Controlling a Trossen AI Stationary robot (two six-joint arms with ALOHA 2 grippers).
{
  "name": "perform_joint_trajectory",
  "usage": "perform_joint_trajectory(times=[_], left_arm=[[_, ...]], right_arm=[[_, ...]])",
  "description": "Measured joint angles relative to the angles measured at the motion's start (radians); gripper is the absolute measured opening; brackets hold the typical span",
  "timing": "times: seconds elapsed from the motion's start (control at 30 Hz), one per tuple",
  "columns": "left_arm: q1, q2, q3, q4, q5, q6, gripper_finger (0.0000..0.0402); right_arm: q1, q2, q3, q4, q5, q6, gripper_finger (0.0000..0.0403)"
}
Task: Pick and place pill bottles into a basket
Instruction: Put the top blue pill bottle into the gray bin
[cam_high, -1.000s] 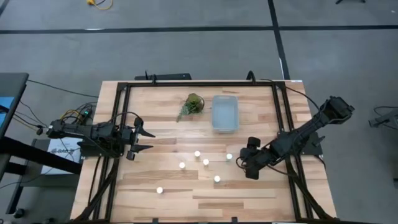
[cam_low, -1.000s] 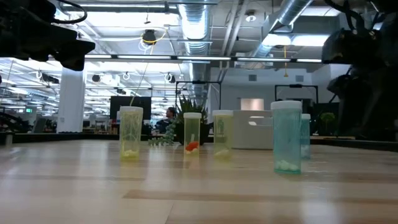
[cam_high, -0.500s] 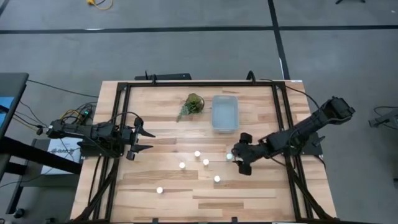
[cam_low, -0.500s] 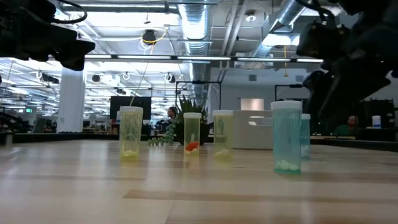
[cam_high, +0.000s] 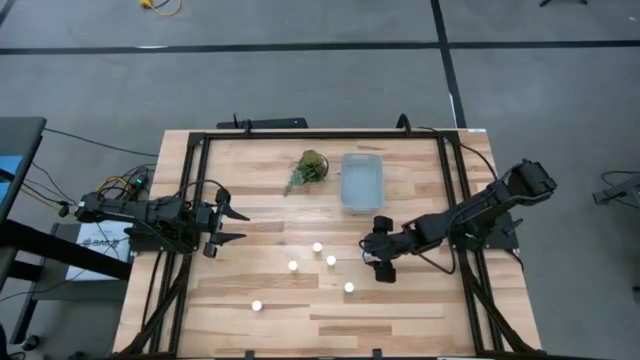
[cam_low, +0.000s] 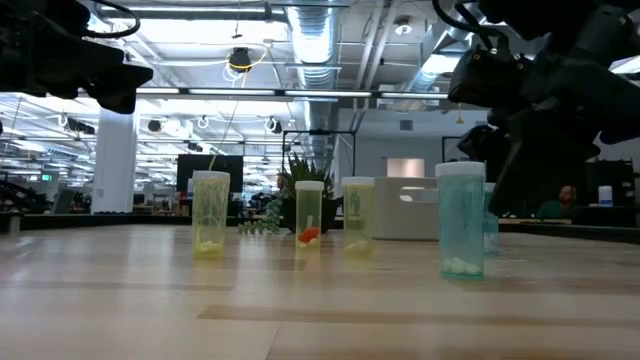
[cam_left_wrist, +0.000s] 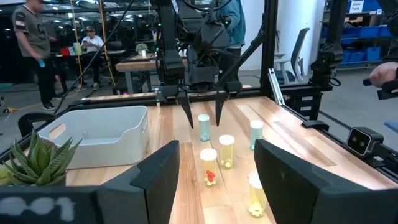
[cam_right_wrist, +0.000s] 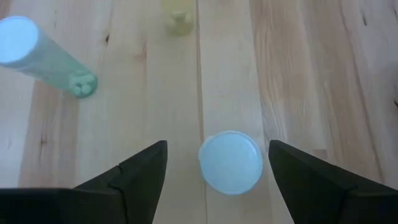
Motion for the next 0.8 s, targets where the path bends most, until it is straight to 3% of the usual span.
perform_joint_trajectory(times=[0.13,0.5,0.63,0.8], left_arm=[[0.0,0.0,0.0,0.0,0.0,0.008,0.0199],[0.0,0.0,0.0,0.0,0.0,0.0,0.0199],[0.0,0.0,0.0,0.0,0.0,0.008,0.0199],[0.0,0.0,0.0,0.0,0.0,0.001,0.0199]], right_arm=[[-0.001,-0.001,0.0,-0.001,0.0,0.0,0.0242],[-0.001,-0.004,0.0,-0.001,0.0,0.0,0.0104],[-0.001,-0.004,0.015,-0.01,0.0,-0.01,0.0097],[-0.003,-0.004,0.102,-0.087,0.002,-0.071,0.0126]])
